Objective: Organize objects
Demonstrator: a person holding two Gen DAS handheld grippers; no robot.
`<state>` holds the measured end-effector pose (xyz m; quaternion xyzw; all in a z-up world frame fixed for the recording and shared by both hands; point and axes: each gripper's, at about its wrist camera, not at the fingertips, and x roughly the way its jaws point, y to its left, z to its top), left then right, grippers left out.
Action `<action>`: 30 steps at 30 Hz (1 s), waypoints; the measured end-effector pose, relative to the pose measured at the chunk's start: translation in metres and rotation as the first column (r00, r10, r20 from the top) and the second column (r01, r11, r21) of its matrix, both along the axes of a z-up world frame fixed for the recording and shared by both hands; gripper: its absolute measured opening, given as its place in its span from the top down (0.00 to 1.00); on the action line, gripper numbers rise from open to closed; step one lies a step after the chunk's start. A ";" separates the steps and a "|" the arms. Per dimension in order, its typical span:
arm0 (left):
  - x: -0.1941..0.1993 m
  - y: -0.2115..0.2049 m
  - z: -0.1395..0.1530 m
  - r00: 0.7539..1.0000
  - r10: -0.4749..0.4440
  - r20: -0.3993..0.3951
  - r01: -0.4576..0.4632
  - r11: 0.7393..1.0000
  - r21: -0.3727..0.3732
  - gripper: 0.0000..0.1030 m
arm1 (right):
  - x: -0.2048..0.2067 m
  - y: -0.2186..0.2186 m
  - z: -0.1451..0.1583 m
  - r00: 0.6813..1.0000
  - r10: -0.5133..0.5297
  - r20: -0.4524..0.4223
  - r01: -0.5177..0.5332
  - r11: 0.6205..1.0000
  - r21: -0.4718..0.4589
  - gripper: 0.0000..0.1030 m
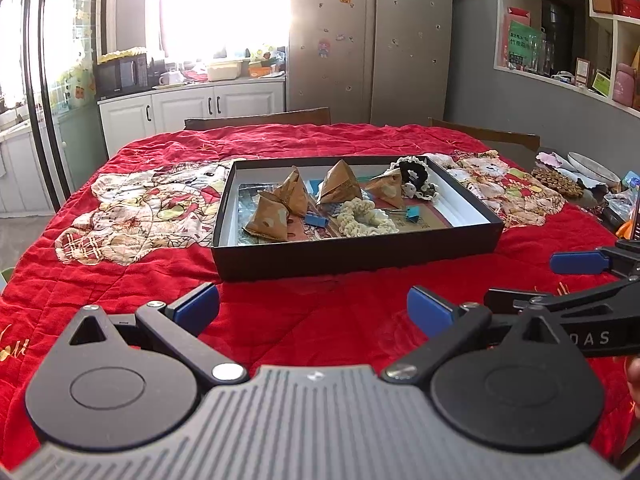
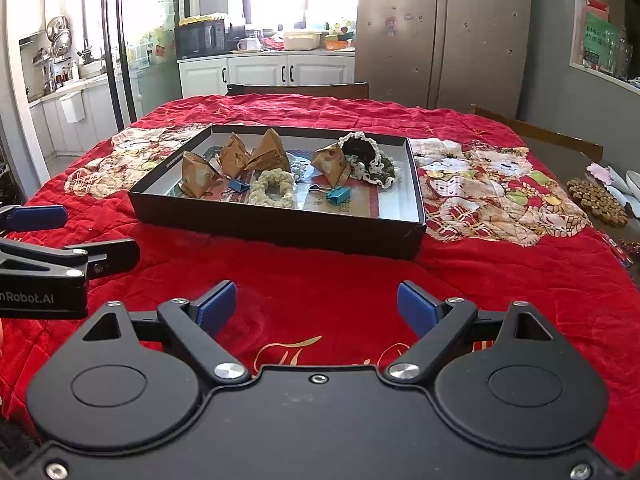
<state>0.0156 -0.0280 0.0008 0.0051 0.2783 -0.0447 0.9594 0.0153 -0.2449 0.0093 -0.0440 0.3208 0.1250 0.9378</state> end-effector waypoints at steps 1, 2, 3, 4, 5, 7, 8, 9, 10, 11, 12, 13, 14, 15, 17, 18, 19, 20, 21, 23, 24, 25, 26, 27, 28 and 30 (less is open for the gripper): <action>0.000 0.000 0.000 1.000 -0.001 0.000 0.001 1.000 0.000 0.00 | 0.000 0.000 0.000 1.000 0.001 0.000 -0.001 1.000 0.001 0.15; 0.000 0.000 0.000 1.000 -0.001 0.001 0.001 1.000 0.000 0.00 | 0.000 0.000 0.000 1.000 0.001 0.000 -0.001 1.000 0.001 0.15; -0.001 0.000 0.000 1.000 -0.002 0.003 0.002 1.000 0.001 0.00 | 0.000 0.000 0.000 1.000 0.001 0.000 -0.001 1.000 0.001 0.15; 0.000 0.000 0.000 1.000 -0.003 0.003 0.003 1.000 0.002 0.00 | 0.000 0.000 0.000 1.000 0.001 0.000 -0.001 1.000 0.001 0.15; 0.000 0.000 0.000 1.000 -0.003 0.003 0.003 1.000 0.002 0.00 | 0.000 0.000 0.000 1.000 0.001 -0.001 -0.001 1.000 0.001 0.15; -0.001 -0.001 0.000 1.000 -0.004 0.002 0.004 1.000 0.001 0.00 | 0.000 0.000 0.000 1.000 0.002 0.000 -0.002 1.000 0.001 0.15; -0.001 -0.001 0.000 1.000 -0.005 0.001 0.005 1.000 0.001 0.00 | 0.000 0.000 0.000 1.000 0.001 -0.001 -0.001 1.000 0.001 0.14; -0.001 -0.001 0.000 1.000 -0.007 0.000 0.007 1.000 0.001 0.00 | 0.000 0.000 0.000 1.000 0.001 0.000 -0.001 1.000 0.001 0.14; -0.001 -0.001 0.000 1.000 -0.008 0.000 0.008 1.000 0.001 0.00 | 0.000 0.000 0.000 1.000 0.001 -0.001 -0.001 1.000 0.001 0.14; -0.001 -0.001 0.000 1.000 -0.008 -0.001 0.008 1.000 0.001 0.00 | 0.000 0.000 0.000 1.000 0.001 -0.001 -0.001 1.000 0.000 0.14; -0.001 -0.001 0.000 1.000 -0.009 0.000 0.009 1.000 0.002 0.00 | 0.000 0.000 0.000 1.000 0.000 0.000 0.000 1.000 0.001 0.14; -0.001 -0.001 0.000 1.000 -0.010 0.000 0.010 1.000 0.002 0.00 | 0.000 0.000 0.000 1.000 0.001 -0.001 -0.001 1.000 0.001 0.14; -0.001 -0.001 0.000 1.000 -0.010 -0.001 0.010 1.000 0.002 0.00 | 0.000 0.000 0.000 1.000 0.002 -0.002 -0.002 1.000 0.001 0.14; -0.001 -0.001 0.000 1.000 -0.011 -0.003 0.011 1.000 0.002 0.00 | 0.000 0.000 0.000 1.000 0.003 -0.002 -0.003 1.000 0.000 0.14; -0.001 -0.001 0.000 1.000 -0.011 -0.005 0.011 1.000 0.002 0.00 | -0.001 0.001 -0.001 1.000 0.005 -0.003 -0.005 1.000 0.000 0.14; -0.001 -0.002 -0.001 1.000 -0.012 -0.007 0.012 1.000 0.003 0.00 | -0.001 0.002 -0.001 1.000 0.006 -0.003 -0.006 1.000 -0.001 0.14; 0.000 -0.002 0.000 1.000 -0.013 -0.008 0.013 1.000 0.004 0.00 | -0.001 0.002 -0.001 1.000 0.007 -0.004 -0.007 1.000 -0.001 0.14; 0.000 -0.002 -0.001 1.000 -0.013 -0.010 0.013 1.000 0.004 0.00 | -0.001 0.003 -0.002 1.000 0.008 -0.005 -0.008 1.000 -0.002 0.14; 0.000 -0.002 -0.001 1.000 -0.014 -0.011 0.015 1.000 0.005 0.00 | -0.001 0.003 -0.003 1.000 0.009 -0.006 -0.009 1.000 -0.002 0.14; 0.000 -0.003 -0.002 1.000 -0.017 -0.013 0.017 1.000 0.006 0.00 | -0.002 0.003 -0.003 1.000 0.009 -0.007 -0.009 1.000 -0.001 0.14; 0.000 -0.003 -0.002 1.000 -0.018 -0.014 0.018 1.000 0.007 0.00 | -0.002 0.003 -0.003 1.000 0.009 -0.008 -0.009 1.000 -0.002 0.14; 0.000 -0.003 -0.002 1.000 -0.018 -0.014 0.018 1.000 0.009 0.00 | -0.001 0.002 -0.003 1.000 0.009 -0.007 -0.009 1.000 -0.001 0.14; 0.000 -0.003 -0.002 1.000 -0.019 -0.014 0.020 1.000 0.009 0.00 | -0.001 0.002 -0.003 1.000 0.010 -0.008 -0.010 1.000 -0.001 0.14; 0.000 -0.003 -0.002 1.000 -0.022 -0.014 0.022 1.000 0.009 0.00 | -0.001 0.002 -0.003 1.000 0.010 -0.007 -0.010 1.000 -0.001 0.14; 0.000 -0.003 -0.002 1.000 -0.023 -0.012 0.023 1.000 0.005 0.00 | -0.001 0.002 -0.003 1.000 0.011 -0.007 -0.011 1.000 -0.001 0.14; -0.001 -0.002 -0.002 1.000 -0.022 -0.005 0.022 1.000 -0.002 0.00 | -0.001 0.002 -0.003 1.000 0.012 -0.008 -0.012 1.000 -0.001 0.14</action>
